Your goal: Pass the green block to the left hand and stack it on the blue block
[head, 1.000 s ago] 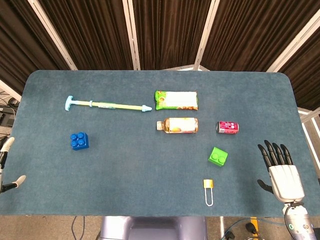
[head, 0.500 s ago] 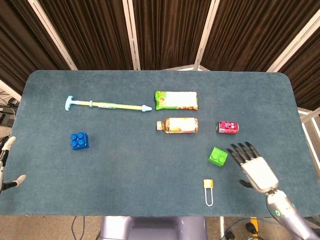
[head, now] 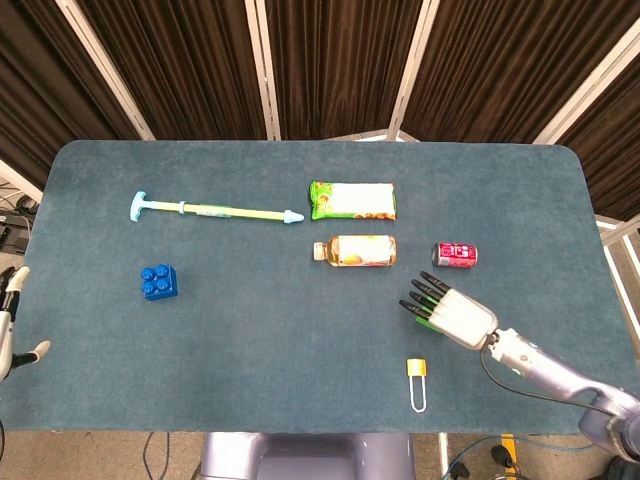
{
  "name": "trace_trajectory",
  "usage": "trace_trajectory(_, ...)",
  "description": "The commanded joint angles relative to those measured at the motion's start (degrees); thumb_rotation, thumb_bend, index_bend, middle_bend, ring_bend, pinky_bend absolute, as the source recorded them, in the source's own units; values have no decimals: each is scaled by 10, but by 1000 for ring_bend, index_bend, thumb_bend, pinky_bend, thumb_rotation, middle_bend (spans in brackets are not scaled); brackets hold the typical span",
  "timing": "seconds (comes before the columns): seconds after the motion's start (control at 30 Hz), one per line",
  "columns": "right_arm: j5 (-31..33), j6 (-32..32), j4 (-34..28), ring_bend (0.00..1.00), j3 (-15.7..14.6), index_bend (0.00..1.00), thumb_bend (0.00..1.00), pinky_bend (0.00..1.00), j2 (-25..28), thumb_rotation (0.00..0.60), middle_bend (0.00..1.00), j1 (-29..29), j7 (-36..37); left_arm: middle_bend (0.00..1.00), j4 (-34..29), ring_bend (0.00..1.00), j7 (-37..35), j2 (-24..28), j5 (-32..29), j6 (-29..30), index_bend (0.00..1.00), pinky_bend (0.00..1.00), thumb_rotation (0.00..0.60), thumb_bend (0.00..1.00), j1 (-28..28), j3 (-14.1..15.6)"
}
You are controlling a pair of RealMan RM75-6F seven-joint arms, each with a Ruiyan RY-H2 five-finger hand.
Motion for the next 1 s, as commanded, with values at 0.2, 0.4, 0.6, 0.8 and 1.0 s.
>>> trace_trajectory(0.2, 0, -25, 47, 7, -23, 80, 29, 40, -32, 600, 178, 36, 8, 0, 9, 0, 7, -4, -18, -7, 0, 0, 600, 0, -5, -5)
trace_trajectory(0.4, 7, -20, 75, 220, -36, 200, 194, 317, -43, 600, 387, 38, 19, 0, 17, 0, 6, -4, -28, -17, 0, 0, 600, 0, -10, -7)
trace_trajectory(0.6, -2, 19, 125, 414, -47, 421, 444, 522, -68, 600, 572, 40, 28, 0, 19, 0, 11, -7, -32, -22, 0, 0, 600, 0, -13, -6)
trace_trajectory(0.8, -13, 78, 115, 431, -49, 439, 479, 539, -61, 600, 588, 52, 37, 0, 16, 0, 11, -7, -31, -23, 0, 0, 600, 0, -15, -5)
trace_trajectory(1.0, -21, 59, -8, 431, -7, 445, 491, 541, -36, 600, 587, 120, -23, 0, 13, 0, 3, -1, -23, -23, 0, 0, 600, 0, -15, -3)
